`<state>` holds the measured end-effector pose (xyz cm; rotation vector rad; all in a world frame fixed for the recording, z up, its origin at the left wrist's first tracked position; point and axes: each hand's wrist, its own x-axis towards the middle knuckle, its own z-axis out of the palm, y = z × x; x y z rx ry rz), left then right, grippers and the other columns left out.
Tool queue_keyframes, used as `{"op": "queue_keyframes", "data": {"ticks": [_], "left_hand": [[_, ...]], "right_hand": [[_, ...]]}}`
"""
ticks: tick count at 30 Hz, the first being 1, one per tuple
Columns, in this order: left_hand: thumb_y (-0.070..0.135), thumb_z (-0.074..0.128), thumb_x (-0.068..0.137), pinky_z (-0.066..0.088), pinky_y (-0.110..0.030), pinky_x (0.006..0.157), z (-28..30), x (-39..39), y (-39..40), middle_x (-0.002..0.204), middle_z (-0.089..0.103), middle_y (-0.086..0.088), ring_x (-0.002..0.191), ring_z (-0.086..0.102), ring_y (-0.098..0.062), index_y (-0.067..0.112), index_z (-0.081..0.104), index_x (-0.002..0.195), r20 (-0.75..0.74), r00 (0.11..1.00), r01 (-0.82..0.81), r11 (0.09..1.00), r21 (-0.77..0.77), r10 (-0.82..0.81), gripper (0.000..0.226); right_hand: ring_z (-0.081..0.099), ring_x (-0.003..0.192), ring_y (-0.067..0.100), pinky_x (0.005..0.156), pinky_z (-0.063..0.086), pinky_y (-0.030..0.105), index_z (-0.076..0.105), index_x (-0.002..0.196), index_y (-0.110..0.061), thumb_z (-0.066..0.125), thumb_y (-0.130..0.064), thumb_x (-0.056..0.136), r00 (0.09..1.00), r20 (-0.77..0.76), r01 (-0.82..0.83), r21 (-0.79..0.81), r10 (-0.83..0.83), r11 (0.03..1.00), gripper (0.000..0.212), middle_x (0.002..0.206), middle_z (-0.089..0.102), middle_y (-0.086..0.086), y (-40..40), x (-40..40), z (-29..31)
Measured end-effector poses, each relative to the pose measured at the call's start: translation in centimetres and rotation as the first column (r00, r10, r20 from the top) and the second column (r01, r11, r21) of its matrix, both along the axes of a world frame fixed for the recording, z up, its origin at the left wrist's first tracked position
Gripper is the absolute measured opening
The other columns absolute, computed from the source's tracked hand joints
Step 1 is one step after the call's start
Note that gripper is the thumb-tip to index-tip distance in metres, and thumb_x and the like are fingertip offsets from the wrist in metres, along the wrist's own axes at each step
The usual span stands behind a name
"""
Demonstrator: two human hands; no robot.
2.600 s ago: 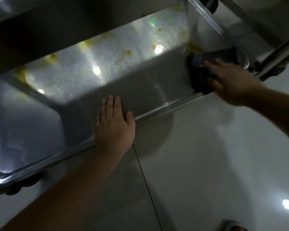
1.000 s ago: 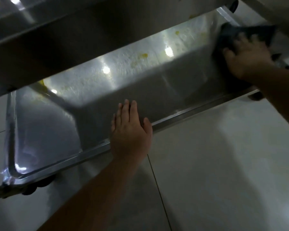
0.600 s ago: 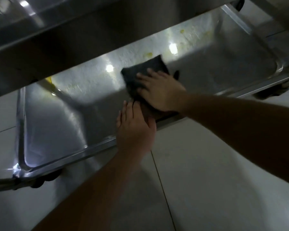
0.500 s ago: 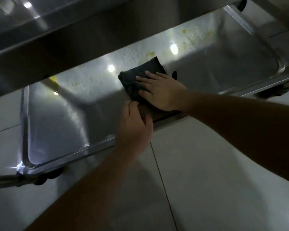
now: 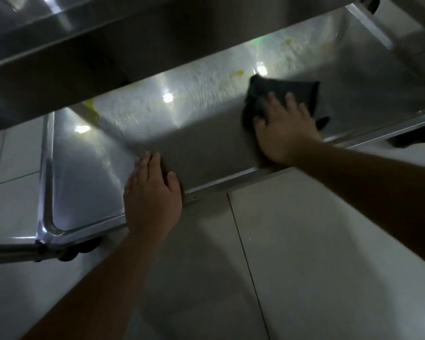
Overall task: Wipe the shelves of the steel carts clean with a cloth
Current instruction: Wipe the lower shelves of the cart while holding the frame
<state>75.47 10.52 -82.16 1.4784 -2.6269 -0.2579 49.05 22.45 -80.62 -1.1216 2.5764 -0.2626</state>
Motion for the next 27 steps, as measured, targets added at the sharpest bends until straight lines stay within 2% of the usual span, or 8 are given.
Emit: {"op": "queue_keyframes", "data": {"ticks": [4,8,10,13,15,19,24,27], "left_hand": [[0.036,0.044,0.109,0.021,-0.046,0.127,-0.1,0.3,-0.3,0.171,0.033,-0.006,0.159,0.025,-0.026,0.015,0.037,0.162,-0.006,1.000,0.010,1.000,-0.009,-0.010,0.058],[0.041,0.038,0.105,0.027,-0.047,0.125,0.0,0.8,-0.7,0.169,0.036,-0.008,0.157,0.030,-0.027,0.013,0.040,0.161,-0.014,0.998,0.054,0.998,-0.015,-0.055,0.063],[0.045,0.034,0.101,0.028,-0.049,0.124,0.1,0.9,-0.7,0.169,0.036,-0.008,0.157,0.030,-0.027,0.014,0.041,0.161,-0.019,0.999,0.045,0.999,-0.009,-0.046,0.067],[0.047,0.034,0.101,0.027,-0.050,0.124,0.1,0.8,-0.7,0.170,0.035,-0.006,0.157,0.028,-0.026,0.016,0.040,0.161,-0.026,0.999,0.044,0.999,-0.006,-0.044,0.068],[0.043,0.039,0.103,0.027,-0.051,0.124,0.0,0.9,-0.7,0.169,0.035,-0.008,0.157,0.029,-0.028,0.015,0.040,0.161,-0.027,0.998,0.055,0.998,-0.018,-0.056,0.064],[0.045,0.037,0.101,0.026,-0.050,0.125,-0.1,0.7,-0.5,0.170,0.034,-0.008,0.157,0.028,-0.027,0.014,0.038,0.162,-0.003,0.999,0.038,0.999,-0.022,-0.038,0.068],[0.047,0.034,0.099,0.027,-0.050,0.126,0.0,0.4,-0.5,0.169,0.035,-0.008,0.157,0.029,-0.027,0.013,0.040,0.161,-0.009,0.999,0.036,0.999,-0.025,-0.037,0.071],[0.049,0.035,0.098,0.028,-0.049,0.126,-0.1,0.6,-0.7,0.169,0.035,-0.007,0.157,0.029,-0.026,0.014,0.040,0.161,-0.005,0.999,0.039,0.999,-0.022,-0.039,0.072]], "right_hand": [[0.001,0.159,0.018,0.126,0.004,0.041,0.012,0.164,-0.035,0.008,-0.060,0.103,0.887,-0.061,-0.458,-0.001,0.457,0.889,0.066,0.171,0.008,-0.011,1.9,7.5,-0.8],[0.009,0.158,0.012,0.127,0.013,0.041,0.021,0.163,-0.035,0.004,-0.065,0.103,0.822,-0.122,-0.560,0.010,0.557,0.829,0.069,0.167,0.017,-0.014,6.2,3.4,-0.3],[0.024,0.156,0.021,0.125,0.024,0.045,0.033,0.161,-0.028,0.022,-0.055,0.104,0.874,-0.182,-0.457,0.013,0.452,0.889,0.064,0.165,0.030,-0.005,9.7,-1.1,0.0],[0.041,0.145,0.042,0.116,0.035,0.054,0.037,0.159,-0.015,0.035,-0.042,0.099,0.974,-0.225,-0.014,-0.027,0.007,1.000,0.065,0.159,0.040,0.023,15.0,-8.9,1.0],[0.031,0.149,0.047,0.120,0.030,0.057,0.032,0.160,-0.009,0.034,-0.038,0.108,0.944,-0.234,0.248,0.044,-0.231,0.968,0.060,0.162,0.032,0.027,16.3,-12.4,1.5],[0.013,0.157,0.037,0.126,0.015,0.052,0.018,0.164,-0.013,0.025,-0.042,0.110,0.881,-0.135,0.467,0.083,-0.454,0.881,0.062,0.172,0.015,0.011,11.7,-11.3,1.3],[0.026,0.153,0.034,0.121,0.025,0.046,0.031,0.161,-0.022,0.034,-0.050,0.103,0.997,-0.080,-0.007,-0.018,0.005,1.000,0.064,0.169,0.027,0.005,5.9,-1.7,0.2],[0.013,0.158,0.019,0.125,0.013,0.041,0.023,0.162,-0.030,0.014,-0.064,0.102,0.922,-0.134,-0.368,-0.011,0.363,0.930,0.070,0.169,0.020,-0.008,5.8,3.2,-0.9]]}}
